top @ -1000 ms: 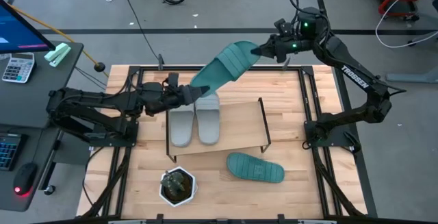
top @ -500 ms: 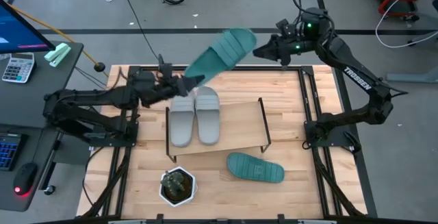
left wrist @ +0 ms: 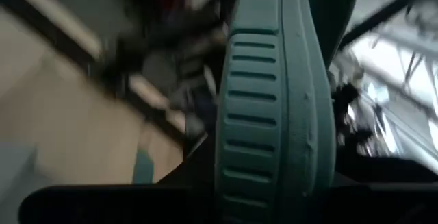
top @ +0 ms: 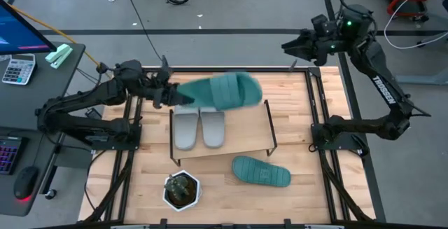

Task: Pick and place slides into the shelf
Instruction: Put the top green slide on the shelf

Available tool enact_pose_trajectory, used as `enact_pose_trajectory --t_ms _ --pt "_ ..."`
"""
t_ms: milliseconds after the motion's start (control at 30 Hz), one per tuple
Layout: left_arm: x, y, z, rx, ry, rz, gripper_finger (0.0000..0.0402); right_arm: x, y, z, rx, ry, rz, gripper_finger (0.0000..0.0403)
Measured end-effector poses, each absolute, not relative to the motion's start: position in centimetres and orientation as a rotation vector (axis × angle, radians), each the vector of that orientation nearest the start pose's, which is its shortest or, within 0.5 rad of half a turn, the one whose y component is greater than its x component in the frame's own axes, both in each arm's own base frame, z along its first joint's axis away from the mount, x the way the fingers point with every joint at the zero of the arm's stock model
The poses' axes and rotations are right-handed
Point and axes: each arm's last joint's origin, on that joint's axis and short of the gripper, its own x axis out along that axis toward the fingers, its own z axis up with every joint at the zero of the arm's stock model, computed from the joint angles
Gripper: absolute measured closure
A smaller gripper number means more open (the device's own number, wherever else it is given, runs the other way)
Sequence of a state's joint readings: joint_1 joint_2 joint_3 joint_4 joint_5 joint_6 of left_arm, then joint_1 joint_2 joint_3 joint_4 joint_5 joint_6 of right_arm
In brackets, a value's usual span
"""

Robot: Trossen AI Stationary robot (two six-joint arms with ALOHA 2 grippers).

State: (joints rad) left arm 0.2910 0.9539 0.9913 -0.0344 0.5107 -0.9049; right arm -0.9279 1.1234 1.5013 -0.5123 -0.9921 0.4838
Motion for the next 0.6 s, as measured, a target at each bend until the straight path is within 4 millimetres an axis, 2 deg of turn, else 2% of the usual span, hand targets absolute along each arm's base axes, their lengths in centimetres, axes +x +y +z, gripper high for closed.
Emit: enact_pose_trajectory --t_ms 167,267,600 --pt "20.4 5.0 36.8 -0.919 0.283 -0.233 0.0324 13.7 -13.6 46.9 0.687 0.164 0.125 0.0186" --pt "21.0 5.8 36.8 -0.891 0.308 -0.256 0.0324 14.3 -13.4 46.3 0.717 0.208 0.155 0.0185" --pt "23.3 9.3 42.5 -0.65 0.482 -0.326 0.0324 15.9 -13.1 45.7 0.736 0.255 0.218 0.0188"
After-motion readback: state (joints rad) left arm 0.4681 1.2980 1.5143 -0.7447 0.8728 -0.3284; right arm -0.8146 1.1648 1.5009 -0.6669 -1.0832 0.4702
